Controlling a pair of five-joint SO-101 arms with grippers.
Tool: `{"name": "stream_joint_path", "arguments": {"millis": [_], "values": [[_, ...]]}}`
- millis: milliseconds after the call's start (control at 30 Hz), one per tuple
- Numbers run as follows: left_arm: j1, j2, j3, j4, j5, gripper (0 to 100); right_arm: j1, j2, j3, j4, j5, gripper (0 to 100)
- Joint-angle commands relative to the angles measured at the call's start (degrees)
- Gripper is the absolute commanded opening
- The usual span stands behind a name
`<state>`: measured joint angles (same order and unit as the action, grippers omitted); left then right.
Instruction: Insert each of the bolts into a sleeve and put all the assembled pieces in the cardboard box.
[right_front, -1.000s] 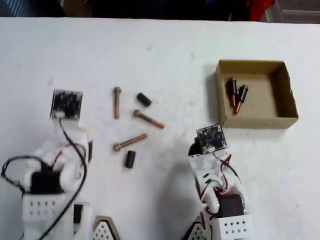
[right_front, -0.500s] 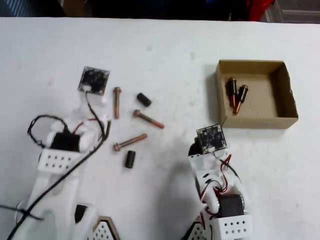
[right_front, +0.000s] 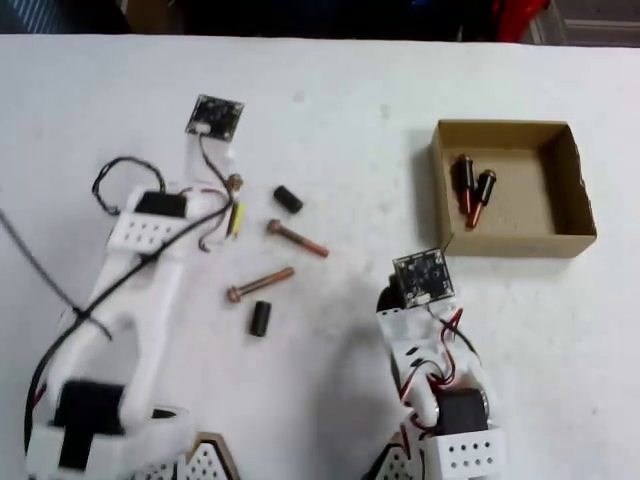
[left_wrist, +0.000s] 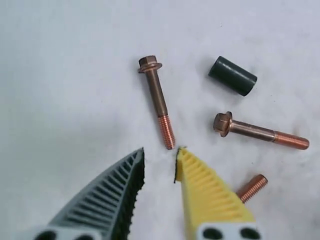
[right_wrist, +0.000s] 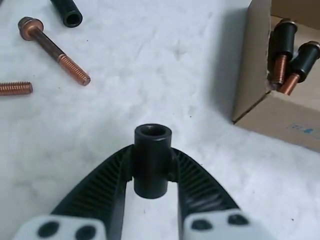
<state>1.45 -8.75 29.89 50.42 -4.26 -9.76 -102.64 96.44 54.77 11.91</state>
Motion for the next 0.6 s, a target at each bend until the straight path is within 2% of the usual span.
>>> {"name": "stream_joint_path", "arguments": {"millis": [0, 567], "values": [[0.6, 6.3, -7.9, -1.3, 0.2, 14, 0.0, -0.5, 0.4, -1.5, -0.2, 1.6], [0.1, 34.4, -31.1, -1.3, 0.2, 14, 0.0, -0.5, 0.4, -1.5, -0.2, 1.6]]}}
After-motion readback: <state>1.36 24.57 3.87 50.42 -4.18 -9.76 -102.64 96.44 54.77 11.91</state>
